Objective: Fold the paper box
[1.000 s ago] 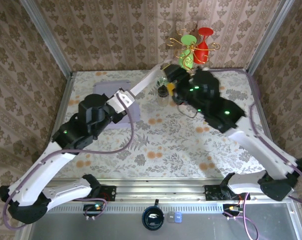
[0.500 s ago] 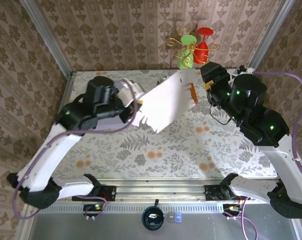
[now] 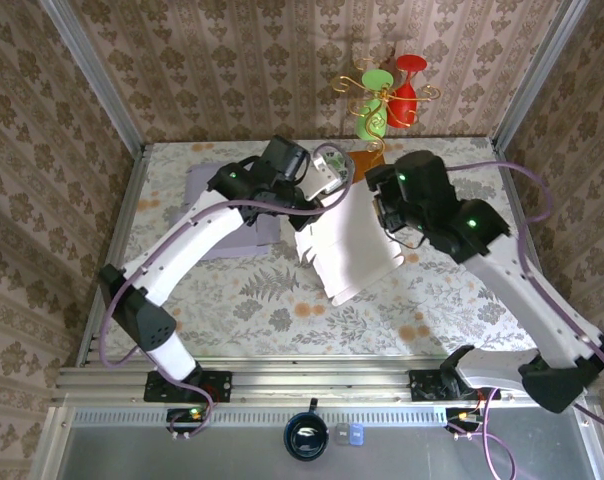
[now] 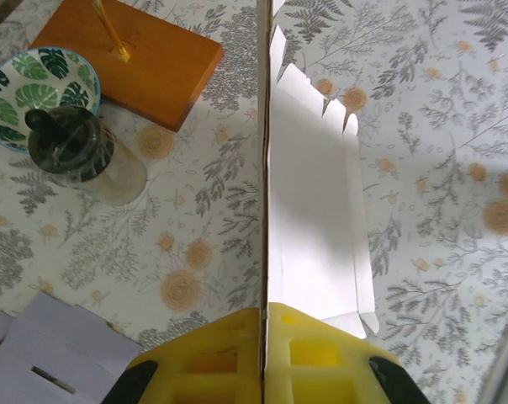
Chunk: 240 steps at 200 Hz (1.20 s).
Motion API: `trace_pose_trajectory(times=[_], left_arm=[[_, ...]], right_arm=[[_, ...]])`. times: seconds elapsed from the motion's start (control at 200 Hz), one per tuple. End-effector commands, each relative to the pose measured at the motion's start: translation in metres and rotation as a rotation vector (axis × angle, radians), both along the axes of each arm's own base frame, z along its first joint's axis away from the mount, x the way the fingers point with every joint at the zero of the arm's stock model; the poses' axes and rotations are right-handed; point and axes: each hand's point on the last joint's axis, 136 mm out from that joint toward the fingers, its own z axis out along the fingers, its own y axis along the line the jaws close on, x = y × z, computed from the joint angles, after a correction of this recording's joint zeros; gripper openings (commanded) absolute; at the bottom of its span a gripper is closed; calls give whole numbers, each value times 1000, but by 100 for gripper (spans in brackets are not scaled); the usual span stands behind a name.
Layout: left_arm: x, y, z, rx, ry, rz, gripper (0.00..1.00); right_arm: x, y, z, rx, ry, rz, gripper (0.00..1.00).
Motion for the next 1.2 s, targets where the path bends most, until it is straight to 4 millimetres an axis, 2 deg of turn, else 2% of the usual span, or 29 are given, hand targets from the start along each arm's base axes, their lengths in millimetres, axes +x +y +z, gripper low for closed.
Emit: trace_pose_trajectory(times=[0.0, 0.215, 0.3, 0.305, 0.33, 0.55, 0.77, 0.92, 1.1, 1.195], left_arm=[[2, 4, 9, 70, -83, -15, 0], [4, -3, 3, 111, -142, -33, 0], [4, -5, 3, 108, -150, -41, 0], [4, -5, 2, 108, -151, -41, 0], [4, -5, 2, 109, -151, -44, 0], [4, -5, -2, 118, -158, -55, 0], [4, -5, -2, 119, -162, -66, 0], [5, -6, -3, 121, -161, -68, 0], [6, -6, -3, 118, -162, -63, 0], [7, -5, -5, 122, -158, -58, 0]], right_arm=[[10, 14, -6, 119, 58, -11, 53], [26, 26, -33, 133, 129, -9, 49], [28, 27, -36, 141, 138, 1, 46], [32, 29, -44, 132, 156, 0, 45], [34, 31, -49, 129, 166, 3, 42], [38, 33, -63, 121, 196, 13, 32], [42, 29, -66, 117, 196, 4, 23], [41, 29, -65, 119, 194, 6, 22], [41, 28, -64, 113, 193, 9, 16], [40, 28, -64, 113, 193, 16, 17]])
